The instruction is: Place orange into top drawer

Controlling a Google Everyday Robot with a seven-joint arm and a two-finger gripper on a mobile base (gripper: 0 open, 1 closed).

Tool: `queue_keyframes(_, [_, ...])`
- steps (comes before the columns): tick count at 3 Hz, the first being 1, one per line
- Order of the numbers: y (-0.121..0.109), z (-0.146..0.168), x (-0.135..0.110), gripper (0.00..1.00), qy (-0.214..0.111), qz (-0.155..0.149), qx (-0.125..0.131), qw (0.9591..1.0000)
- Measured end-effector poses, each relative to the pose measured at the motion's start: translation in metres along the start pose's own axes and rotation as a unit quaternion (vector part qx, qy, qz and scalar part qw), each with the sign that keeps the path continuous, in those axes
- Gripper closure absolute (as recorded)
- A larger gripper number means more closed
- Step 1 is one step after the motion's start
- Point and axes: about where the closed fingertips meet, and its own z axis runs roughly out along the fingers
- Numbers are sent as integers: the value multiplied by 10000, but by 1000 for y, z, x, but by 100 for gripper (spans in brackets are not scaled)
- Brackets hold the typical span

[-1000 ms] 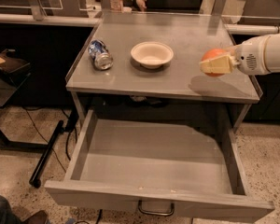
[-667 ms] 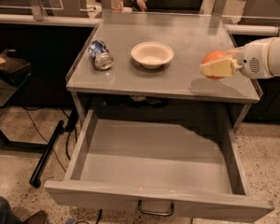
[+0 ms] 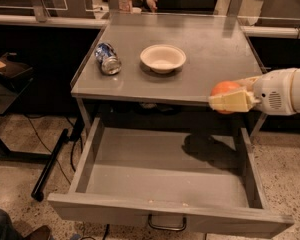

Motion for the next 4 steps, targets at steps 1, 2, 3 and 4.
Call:
queue_keyframes(1, [2,1,4,100,27,28,-18,10000])
queue_keyframes(2, [5,6,9,100,64,38,-95,9999])
queue_keyframes(3, [26,29,33,100,207,183,-367,9989])
queue_keyframes(4, [61,69,61,100,350,424,-791,9953])
